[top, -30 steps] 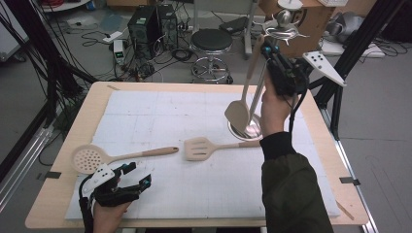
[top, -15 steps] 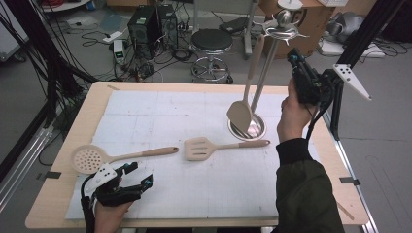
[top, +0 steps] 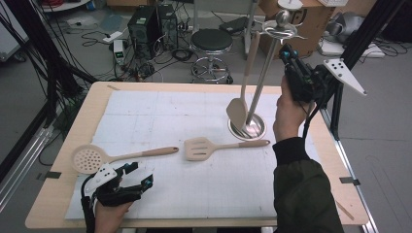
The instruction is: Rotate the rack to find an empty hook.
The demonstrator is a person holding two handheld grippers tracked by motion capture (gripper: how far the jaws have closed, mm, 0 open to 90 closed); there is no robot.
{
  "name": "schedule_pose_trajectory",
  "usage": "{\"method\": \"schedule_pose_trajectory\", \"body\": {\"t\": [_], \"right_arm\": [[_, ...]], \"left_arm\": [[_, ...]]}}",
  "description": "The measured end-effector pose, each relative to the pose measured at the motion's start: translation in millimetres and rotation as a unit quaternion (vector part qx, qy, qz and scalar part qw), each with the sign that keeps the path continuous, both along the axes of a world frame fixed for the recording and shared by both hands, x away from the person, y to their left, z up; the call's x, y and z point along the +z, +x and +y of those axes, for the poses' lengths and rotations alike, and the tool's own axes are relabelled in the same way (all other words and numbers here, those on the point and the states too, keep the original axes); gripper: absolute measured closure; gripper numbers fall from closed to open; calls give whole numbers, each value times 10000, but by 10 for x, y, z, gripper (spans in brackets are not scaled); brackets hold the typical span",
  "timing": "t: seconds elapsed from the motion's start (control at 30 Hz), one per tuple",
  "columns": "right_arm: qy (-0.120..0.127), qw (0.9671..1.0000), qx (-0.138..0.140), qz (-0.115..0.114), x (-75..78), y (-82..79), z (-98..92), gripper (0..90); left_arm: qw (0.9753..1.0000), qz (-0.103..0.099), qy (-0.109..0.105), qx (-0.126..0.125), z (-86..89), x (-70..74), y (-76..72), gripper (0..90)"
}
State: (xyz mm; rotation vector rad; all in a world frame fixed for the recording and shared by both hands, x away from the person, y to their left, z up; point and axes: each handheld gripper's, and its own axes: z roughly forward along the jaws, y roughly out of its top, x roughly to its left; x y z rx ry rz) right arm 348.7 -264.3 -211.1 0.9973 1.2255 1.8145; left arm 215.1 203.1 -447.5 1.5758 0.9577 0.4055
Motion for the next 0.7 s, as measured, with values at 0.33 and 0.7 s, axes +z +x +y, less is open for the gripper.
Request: {"method": "schedule_pose_trajectory", "body": {"t": [0.33,0.7], "right_arm": [[-270,9996,67,-13,16,20,171,895],[-235,9996,135,53,36,112,321,895]], "left_arm": [[10000,-3,-6,1,0,1,5,217],[10000,5,-28,17,16,2,4,217]]}}
